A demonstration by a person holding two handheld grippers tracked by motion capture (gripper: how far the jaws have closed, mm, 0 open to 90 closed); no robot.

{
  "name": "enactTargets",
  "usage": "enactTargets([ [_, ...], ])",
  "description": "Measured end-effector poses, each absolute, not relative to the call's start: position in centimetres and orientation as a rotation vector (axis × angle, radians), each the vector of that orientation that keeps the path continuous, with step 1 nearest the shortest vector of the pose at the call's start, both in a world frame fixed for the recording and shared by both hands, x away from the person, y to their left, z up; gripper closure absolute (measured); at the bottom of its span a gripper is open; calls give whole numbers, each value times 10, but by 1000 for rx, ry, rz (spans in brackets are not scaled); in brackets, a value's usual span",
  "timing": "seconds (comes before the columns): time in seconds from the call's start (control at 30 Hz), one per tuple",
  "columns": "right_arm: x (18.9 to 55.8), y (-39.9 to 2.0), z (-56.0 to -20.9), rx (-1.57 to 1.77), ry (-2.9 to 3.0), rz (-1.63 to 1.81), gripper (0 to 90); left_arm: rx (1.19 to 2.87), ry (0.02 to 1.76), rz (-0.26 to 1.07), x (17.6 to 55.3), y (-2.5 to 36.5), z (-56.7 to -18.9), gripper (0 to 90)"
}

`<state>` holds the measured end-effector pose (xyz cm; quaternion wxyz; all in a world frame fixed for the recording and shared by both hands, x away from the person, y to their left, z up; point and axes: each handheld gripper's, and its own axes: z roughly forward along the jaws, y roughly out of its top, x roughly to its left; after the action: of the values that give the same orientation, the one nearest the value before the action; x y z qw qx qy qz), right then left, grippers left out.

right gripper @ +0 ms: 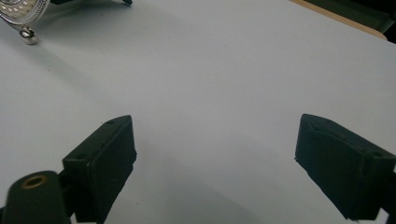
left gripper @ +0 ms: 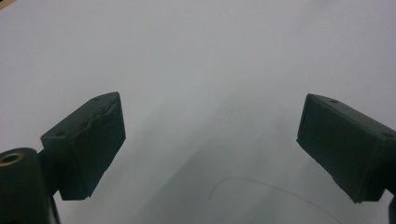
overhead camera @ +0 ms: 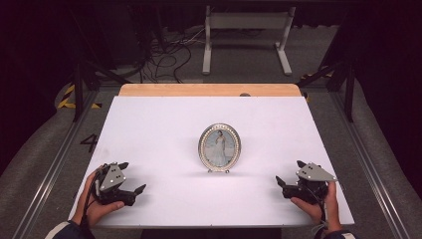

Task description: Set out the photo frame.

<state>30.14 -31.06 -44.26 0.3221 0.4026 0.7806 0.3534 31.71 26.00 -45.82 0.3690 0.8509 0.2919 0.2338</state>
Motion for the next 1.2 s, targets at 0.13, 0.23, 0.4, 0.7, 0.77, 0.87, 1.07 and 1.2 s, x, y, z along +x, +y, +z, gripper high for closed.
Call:
enactTargets([
  [0.13,298,-316,-443,1073,2038,927,121,2170,785,602,314,270,-459,81],
  [0.23,295,-320,-444,1090,2030,925,120,2158,806,598,313,277,-461,81],
  [0.4,292,-326,-447,1115,2027,918,120,2154,837,597,310,286,-464,81],
  [0.7,288,-334,-451,1130,2016,917,118,2115,875,597,305,297,-464,81],
  [0.77,288,-336,-450,1141,2009,926,117,2106,871,601,305,297,-463,81],
  [0.87,288,-336,-451,1136,2011,937,116,2115,873,606,305,296,-463,81],
  [1.07,288,-336,-451,1126,2011,937,114,2118,864,616,304,294,-462,81],
  [1.2,288,-336,-451,1130,2012,936,114,2118,855,610,304,293,-462,81],
])
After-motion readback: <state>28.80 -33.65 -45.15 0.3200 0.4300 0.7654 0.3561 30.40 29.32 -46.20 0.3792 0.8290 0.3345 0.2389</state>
